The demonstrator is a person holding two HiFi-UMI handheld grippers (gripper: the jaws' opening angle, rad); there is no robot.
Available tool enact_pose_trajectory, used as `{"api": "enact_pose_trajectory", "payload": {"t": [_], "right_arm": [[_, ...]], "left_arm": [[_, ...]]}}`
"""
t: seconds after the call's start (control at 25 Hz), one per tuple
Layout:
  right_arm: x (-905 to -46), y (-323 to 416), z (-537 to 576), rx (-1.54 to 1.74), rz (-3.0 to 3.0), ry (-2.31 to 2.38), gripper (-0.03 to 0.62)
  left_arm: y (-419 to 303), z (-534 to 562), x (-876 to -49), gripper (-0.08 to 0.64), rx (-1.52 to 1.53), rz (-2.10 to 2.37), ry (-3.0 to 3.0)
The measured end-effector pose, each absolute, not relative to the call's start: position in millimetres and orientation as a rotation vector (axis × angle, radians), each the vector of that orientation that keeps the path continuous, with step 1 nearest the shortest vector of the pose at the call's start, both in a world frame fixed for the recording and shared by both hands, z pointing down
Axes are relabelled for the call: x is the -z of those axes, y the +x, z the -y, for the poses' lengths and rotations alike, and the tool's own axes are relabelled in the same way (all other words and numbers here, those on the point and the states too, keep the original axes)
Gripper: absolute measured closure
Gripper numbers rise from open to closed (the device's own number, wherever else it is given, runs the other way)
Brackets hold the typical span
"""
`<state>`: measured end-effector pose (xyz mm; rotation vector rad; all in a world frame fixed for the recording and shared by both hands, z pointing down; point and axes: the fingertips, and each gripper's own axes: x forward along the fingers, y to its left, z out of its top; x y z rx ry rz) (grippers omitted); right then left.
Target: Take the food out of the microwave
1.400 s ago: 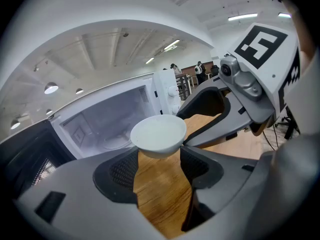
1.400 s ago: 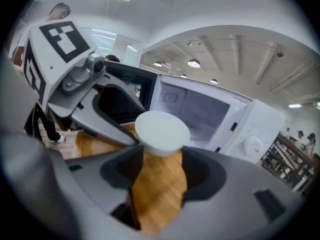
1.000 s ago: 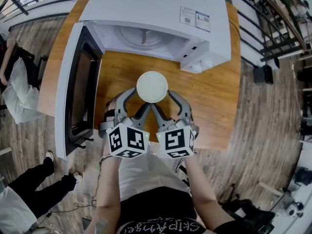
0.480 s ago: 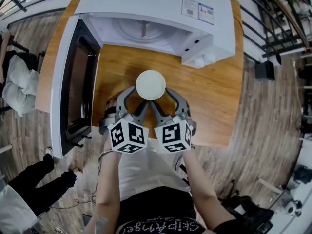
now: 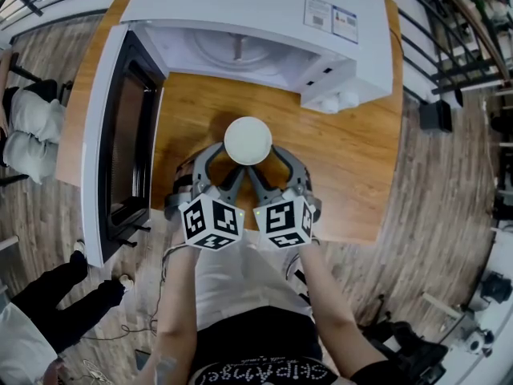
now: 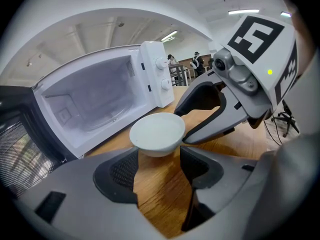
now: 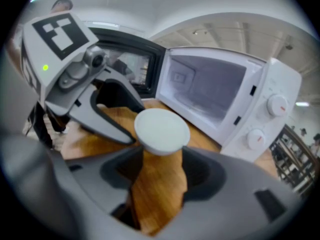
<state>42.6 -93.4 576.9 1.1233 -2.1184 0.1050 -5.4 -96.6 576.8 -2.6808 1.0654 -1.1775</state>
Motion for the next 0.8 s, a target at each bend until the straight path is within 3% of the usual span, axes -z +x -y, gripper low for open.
{"api": "enact_pose_trajectory", "payload": {"t": [0.8], "right_arm": [[-589,45,91,-0.074,2.128,1.058,0.333]], "left_arm": [[-6,91,-595,0.273,1.215,-1.050,-2.723]]}}
